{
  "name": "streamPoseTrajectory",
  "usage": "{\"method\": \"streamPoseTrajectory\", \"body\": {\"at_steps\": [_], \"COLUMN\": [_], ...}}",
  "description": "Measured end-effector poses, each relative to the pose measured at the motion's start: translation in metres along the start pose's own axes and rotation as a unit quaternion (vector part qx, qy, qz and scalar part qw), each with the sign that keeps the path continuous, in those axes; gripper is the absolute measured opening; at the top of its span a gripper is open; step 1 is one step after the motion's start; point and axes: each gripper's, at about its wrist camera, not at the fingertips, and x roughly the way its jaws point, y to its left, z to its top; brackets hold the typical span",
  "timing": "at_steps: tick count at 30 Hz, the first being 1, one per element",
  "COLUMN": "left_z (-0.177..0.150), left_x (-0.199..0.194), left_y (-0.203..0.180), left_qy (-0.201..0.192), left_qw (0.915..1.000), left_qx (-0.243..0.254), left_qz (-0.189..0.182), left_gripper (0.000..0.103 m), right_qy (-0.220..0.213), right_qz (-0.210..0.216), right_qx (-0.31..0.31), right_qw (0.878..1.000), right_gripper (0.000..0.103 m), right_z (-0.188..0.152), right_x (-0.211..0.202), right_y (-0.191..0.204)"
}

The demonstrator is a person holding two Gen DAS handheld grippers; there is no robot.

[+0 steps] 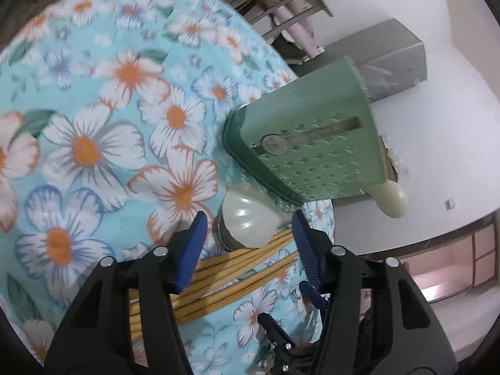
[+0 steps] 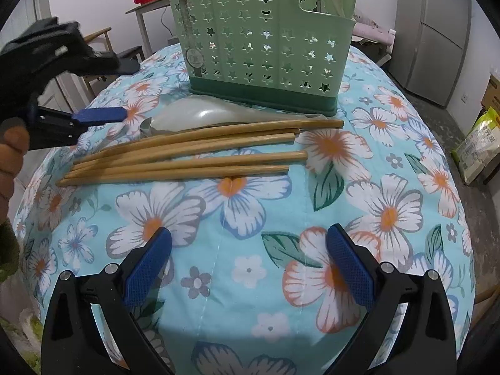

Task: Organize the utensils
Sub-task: 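Grasp the white ceramic spoon with the left tool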

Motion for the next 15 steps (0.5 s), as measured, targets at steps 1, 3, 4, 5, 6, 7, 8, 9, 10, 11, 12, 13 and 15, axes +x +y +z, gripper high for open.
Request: {"method": "streamPoseTrajectory", "body": {"at_steps": [1,3,4,5,6,7,8,9,10,11,12,13,15], "left_z": [0.001,0.002,0.001,0.001,0.001,0.000,0.001,0.001,0.000,0.000,0.001,0.001,0.000], "left_x": [0.003,0.009,0.011,0.012,0.013,0.014,0.015,0.016,0.018,0.021,0.022,0.024,0.028], "left_y": [0.002,0.004,0.005,0.005,0.004,0.003,0.003,0.003,0.003,0.003,0.004,0.005,0.007], "left_qy": [0.004,0.013,0.016,0.018,0.021,0.024,0.026,0.030,0.033,0.038,0.041,0.044,0.050], "left_qw": [1.0000,0.9996,0.9993,0.9992,0.9990,0.9987,0.9985,0.9981,0.9977,0.9973,0.9970,0.9967,0.9960], "left_qx": [-0.008,-0.025,-0.031,-0.033,-0.036,-0.039,-0.041,-0.046,-0.049,-0.054,-0.057,-0.060,-0.066], "left_qz": [0.000,-0.009,-0.013,-0.015,-0.018,-0.022,-0.025,-0.030,-0.032,-0.033,-0.033,-0.033,-0.034], "left_gripper": [0.044,0.040,0.038,0.037,0.036,0.035,0.035,0.035,0.035,0.035,0.035,0.035,0.034], "right_qy": [0.000,-0.002,-0.002,-0.002,-0.002,-0.002,-0.002,-0.002,-0.002,-0.002,-0.003,-0.003,-0.003], "right_qz": [0.000,-0.002,-0.002,-0.002,-0.001,-0.002,-0.002,-0.002,-0.002,-0.003,-0.003,-0.004,-0.004], "right_qx": [0.000,-0.001,-0.002,-0.001,-0.001,-0.002,-0.002,-0.002,-0.002,-0.002,-0.003,-0.003,-0.003], "right_qw": [1.000,1.000,1.000,1.000,1.000,1.000,1.000,1.000,1.000,1.000,1.000,1.000,1.000], "right_gripper": [0.097,0.097,0.097,0.097,0.097,0.097,0.097,0.097,0.097,0.097,0.097,0.097,0.097], "right_z": [0.000,0.000,0.001,0.001,0.000,0.001,0.001,0.000,0.000,0.000,0.000,0.000,0.000], "right_x": [0.000,0.000,0.002,0.002,0.002,0.002,0.002,0.002,0.002,0.002,0.002,0.002,0.002], "right_y": [0.000,0.000,0.002,0.002,0.002,0.002,0.002,0.001,0.001,0.001,0.001,0.002,0.002]}}
